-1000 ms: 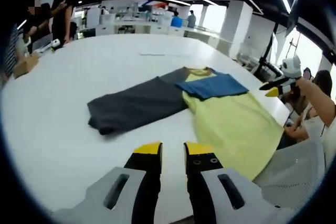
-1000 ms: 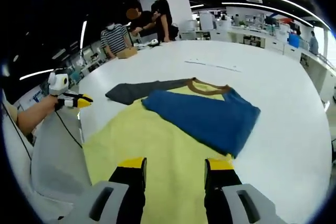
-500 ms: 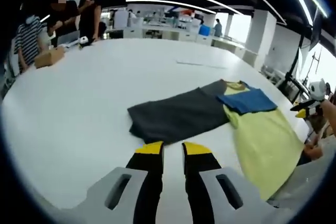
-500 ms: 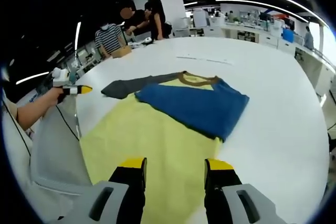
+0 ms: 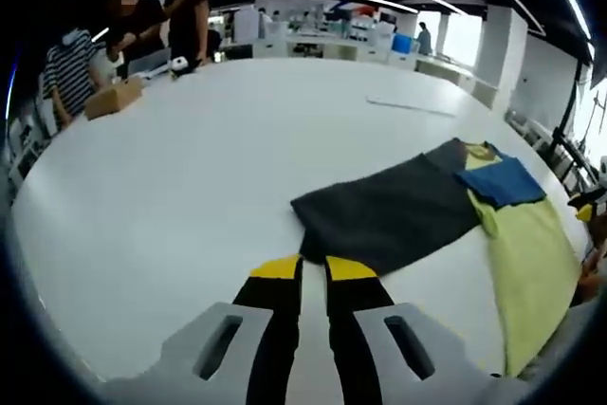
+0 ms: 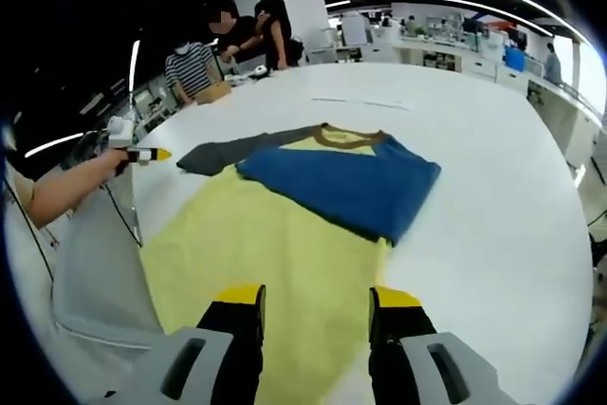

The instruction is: Fold the garment on the visible template until the final outline fits inside the template.

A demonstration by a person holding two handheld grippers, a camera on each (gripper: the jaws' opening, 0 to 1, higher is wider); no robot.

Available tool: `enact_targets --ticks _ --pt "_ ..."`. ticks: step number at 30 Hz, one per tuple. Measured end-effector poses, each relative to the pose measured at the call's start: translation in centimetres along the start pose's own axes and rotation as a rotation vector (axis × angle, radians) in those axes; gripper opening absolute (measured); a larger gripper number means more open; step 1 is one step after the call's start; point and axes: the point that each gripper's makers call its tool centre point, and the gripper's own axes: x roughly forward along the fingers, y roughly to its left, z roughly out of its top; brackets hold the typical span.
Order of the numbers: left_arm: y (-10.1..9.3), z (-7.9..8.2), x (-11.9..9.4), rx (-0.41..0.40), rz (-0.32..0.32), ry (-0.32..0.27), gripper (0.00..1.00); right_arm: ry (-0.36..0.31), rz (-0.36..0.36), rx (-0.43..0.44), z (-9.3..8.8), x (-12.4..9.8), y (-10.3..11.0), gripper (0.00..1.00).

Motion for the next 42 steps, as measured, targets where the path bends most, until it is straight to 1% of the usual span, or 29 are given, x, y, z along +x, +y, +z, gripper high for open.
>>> enact_targets --ticks 2,4,8,10,15,19,23,27,30,32,38,40,42 --pt "0.4 -0.3 0.7 0.01 0.012 0.018 0.06 0.005 -0.001 0.0 -0.2 0.0 0.0 0.4" --pt "0.6 -0.6 1.2 0.002 0.016 0.031 0.07 0.009 0.0 0.005 -0.4 0.1 0.0 0.4" --pt "0.4 -0.9 2.1 0.006 0.008 0.046 0.08 0.013 -0.004 0.01 -0.7 -0.1 0.0 0.4" --pt "0.6 -1.1 2.6 0.01 0.014 0.057 0.08 0.017 -0.007 0.012 -0.9 -0.2 -0.1 0.39" --pt "1.0 -1.0 3.4 -0.017 0.018 0.059 0.09 0.02 -0.012 0.019 -1.2 -0.3 -0.2 0.39" --pt "1.1 -0.8 3.7 -0.022 0.022 0.063 0.09 0.028 -0.014 0.02 -1.5 -0.3 -0.2 0.39" --pt "1.1 -1.1 4.2 -0.016 0.018 0.084 0.1 0.032 -0.009 0.02 -1.7 -0.3 0.0 0.39" --pt "1.1 -1.0 4.4 -0.012 0.02 0.086 0.1 0.035 -0.008 0.02 -1.7 -0.2 0.0 0.39" --pt "0.5 -0.9 4.6 0.025 0.002 0.097 0.05 0.035 -0.01 0.02 -1.7 -0.3 0.0 0.39" --pt "0.5 -0.9 4.6 0.045 0.007 0.099 0.04 0.037 -0.01 0.022 -1.8 -0.2 -0.1 0.39" --pt "0.6 -0.9 4.5 0.011 -0.012 0.089 0.01 0.047 0.002 0.023 -2.2 0.0 0.3 0.37" --pt "0.6 -0.9 4.5 0.01 -0.011 0.091 0.01 0.049 0.002 0.023 -2.2 0.1 0.3 0.37" --pt "0.5 -1.0 4.3 0.028 -0.009 0.094 0.0 0.051 0.003 0.022 -2.3 0.1 0.4 0.37"
